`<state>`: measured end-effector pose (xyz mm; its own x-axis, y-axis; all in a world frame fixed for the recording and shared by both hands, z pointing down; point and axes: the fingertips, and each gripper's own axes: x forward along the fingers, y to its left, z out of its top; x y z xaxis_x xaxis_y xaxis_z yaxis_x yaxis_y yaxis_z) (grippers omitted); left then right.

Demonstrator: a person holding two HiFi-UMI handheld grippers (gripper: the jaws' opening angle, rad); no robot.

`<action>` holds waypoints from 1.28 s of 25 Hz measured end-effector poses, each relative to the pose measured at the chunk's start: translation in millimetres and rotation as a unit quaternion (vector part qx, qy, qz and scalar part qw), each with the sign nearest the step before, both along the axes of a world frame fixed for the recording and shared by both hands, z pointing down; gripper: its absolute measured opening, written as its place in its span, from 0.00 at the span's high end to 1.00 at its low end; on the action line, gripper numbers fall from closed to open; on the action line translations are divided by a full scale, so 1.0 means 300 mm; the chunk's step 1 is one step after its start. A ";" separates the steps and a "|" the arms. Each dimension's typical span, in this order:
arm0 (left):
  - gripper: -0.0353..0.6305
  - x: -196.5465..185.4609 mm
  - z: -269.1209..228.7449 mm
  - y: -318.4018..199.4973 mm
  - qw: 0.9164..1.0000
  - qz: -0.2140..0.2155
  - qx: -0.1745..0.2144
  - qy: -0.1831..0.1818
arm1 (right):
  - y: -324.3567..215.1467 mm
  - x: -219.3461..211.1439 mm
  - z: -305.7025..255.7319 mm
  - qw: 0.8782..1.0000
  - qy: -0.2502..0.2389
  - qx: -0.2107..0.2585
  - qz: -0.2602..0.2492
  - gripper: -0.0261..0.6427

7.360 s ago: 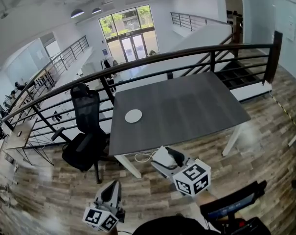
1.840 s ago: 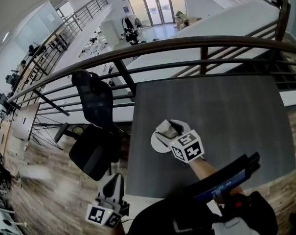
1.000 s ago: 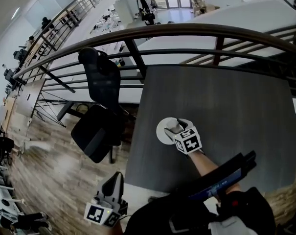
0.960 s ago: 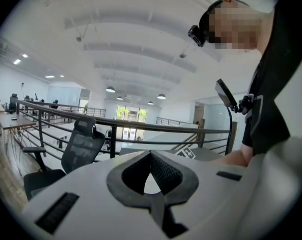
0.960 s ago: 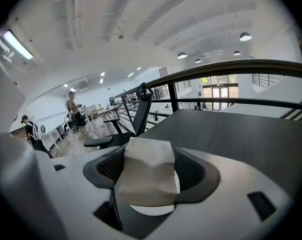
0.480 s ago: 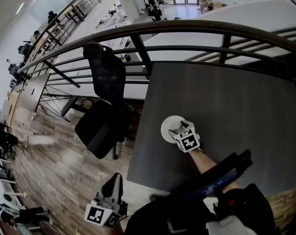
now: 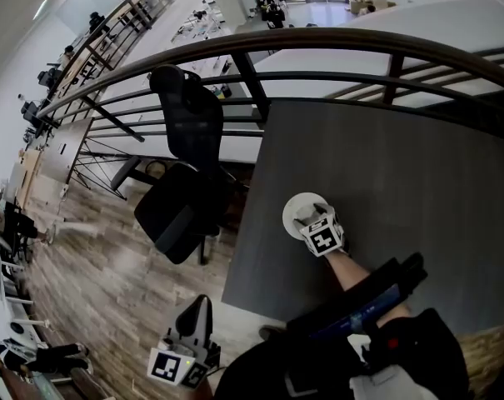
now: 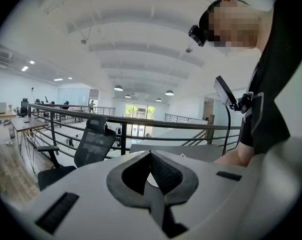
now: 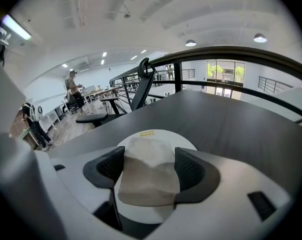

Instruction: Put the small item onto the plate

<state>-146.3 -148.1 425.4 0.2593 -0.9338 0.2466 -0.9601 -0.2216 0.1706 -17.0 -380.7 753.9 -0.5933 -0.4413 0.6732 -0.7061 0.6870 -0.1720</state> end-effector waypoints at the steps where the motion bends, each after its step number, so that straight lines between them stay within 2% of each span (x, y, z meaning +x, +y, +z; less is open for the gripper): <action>1: 0.94 -0.001 -0.003 0.000 1.000 0.000 0.002 0.000 | 0.001 -0.002 0.010 1.000 0.006 -0.001 -0.002 0.49; 5: 0.94 -0.021 0.006 0.007 1.000 -0.008 0.001 0.001 | -0.007 -0.014 0.036 1.000 0.028 0.009 -0.008 0.49; 9: 0.94 -0.044 0.061 0.041 0.999 -0.008 -0.026 -0.022 | -0.013 -0.025 0.052 0.996 0.069 0.038 -0.040 0.49; 14: 0.94 -0.028 0.019 0.017 1.000 -0.007 -0.013 -0.017 | -0.019 -0.030 0.056 0.992 0.104 0.051 -0.056 0.49; 16: 0.94 -0.021 0.006 0.009 1.000 -0.006 -0.006 -0.006 | -0.020 -0.035 0.063 0.992 0.102 0.051 -0.053 0.49; 20: 0.94 -0.021 0.032 0.024 1.000 -0.002 -0.013 -0.011 | -0.019 -0.034 0.075 0.993 0.096 0.041 -0.055 0.49; 24: 0.94 0.000 -0.002 0.005 1.000 0.010 0.012 0.010 | -0.022 -0.043 0.083 0.994 0.088 0.022 -0.060 0.48; 26: 0.94 -0.003 -0.012 0.005 1.000 0.005 0.008 0.008 | -0.012 -0.043 0.079 0.995 0.083 0.014 -0.057 0.48; 28: 0.94 -0.008 -0.014 0.002 1.000 0.004 0.007 0.005 | -0.003 -0.041 0.076 0.996 0.076 0.000 -0.050 0.43; 32: 0.94 -0.009 -0.003 -0.002 1.000 0.014 0.011 0.005 | -0.021 -0.059 0.035 0.997 0.063 0.019 -0.049 0.43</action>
<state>-149.0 -148.7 424.5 0.2869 -0.9315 0.2238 -0.9520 -0.2513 0.1747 -34.6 -387.0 764.4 -0.5469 -0.4120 0.7288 -0.6492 0.7584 -0.0585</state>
